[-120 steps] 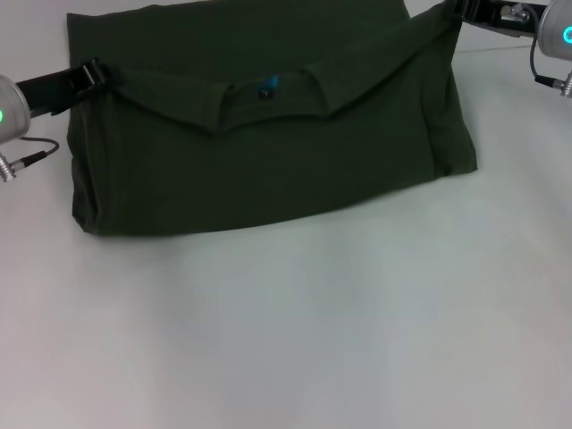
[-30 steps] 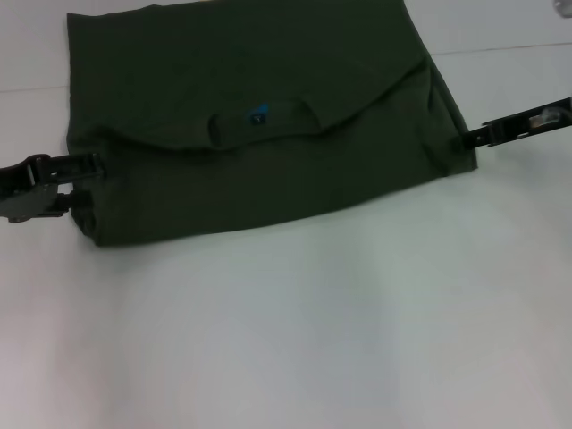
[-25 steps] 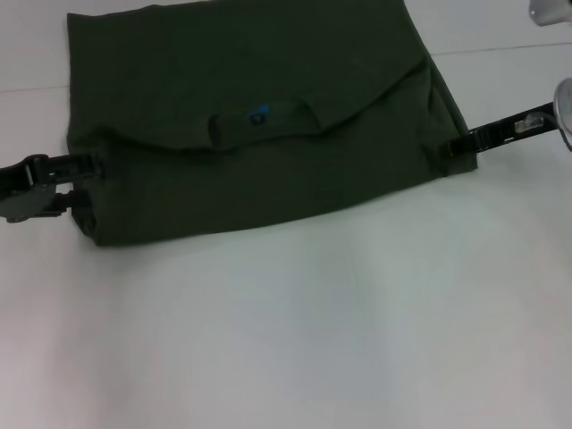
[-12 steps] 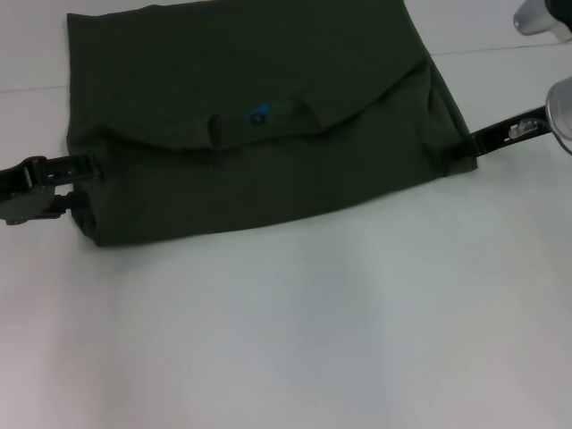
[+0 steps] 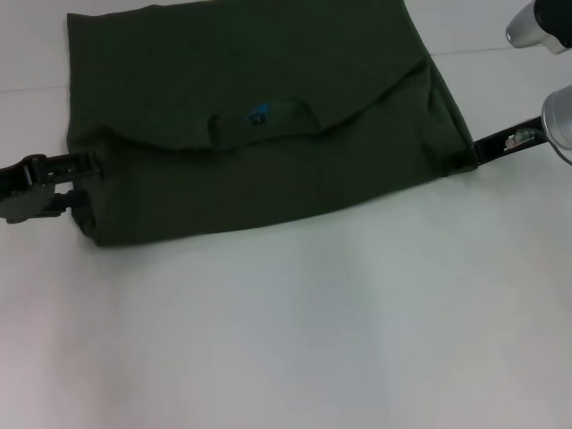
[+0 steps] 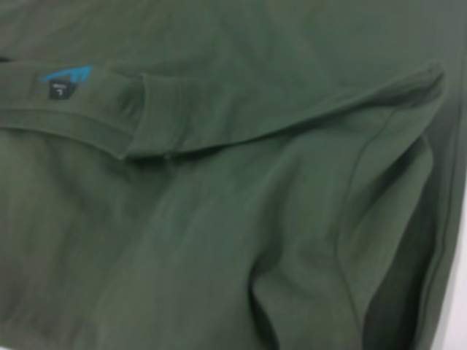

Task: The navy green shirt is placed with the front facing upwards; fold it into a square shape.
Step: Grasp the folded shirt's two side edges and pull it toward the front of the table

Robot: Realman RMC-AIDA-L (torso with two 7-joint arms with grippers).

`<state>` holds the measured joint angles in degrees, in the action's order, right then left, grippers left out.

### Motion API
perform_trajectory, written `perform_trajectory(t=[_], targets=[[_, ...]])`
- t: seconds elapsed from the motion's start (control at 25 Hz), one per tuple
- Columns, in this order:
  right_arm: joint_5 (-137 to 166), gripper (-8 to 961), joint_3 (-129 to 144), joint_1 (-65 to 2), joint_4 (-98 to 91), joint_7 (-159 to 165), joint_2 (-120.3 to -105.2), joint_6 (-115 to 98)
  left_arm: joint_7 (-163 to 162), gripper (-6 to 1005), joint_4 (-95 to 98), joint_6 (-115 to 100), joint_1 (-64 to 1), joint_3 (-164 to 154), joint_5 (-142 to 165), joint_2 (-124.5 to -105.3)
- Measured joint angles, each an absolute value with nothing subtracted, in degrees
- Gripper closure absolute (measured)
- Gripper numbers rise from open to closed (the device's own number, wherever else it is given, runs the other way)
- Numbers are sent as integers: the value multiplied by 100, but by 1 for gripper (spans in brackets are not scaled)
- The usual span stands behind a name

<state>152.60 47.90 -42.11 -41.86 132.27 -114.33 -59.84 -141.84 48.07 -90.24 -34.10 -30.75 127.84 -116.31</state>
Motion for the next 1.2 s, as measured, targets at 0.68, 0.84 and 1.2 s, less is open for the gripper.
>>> perform_trajectory(t=[0.68, 0.84, 1.2], targets=[[15210, 332, 4733, -4280, -4239, 13285, -11447, -6045, -14214, 53, 4790, -9019, -3402, -3081, 12913, -11632], [15205, 334, 4712, -4354, -4245, 13527, -11335, -6249, -14214, 53, 4653, -8877, -3541, -3138, 13408, -11570], [15205, 338, 4640, -4344, -4314, 13703, -11257, -6518, -14212, 54, 3974, -8165, -3839, -3173, 13737, -11499]])
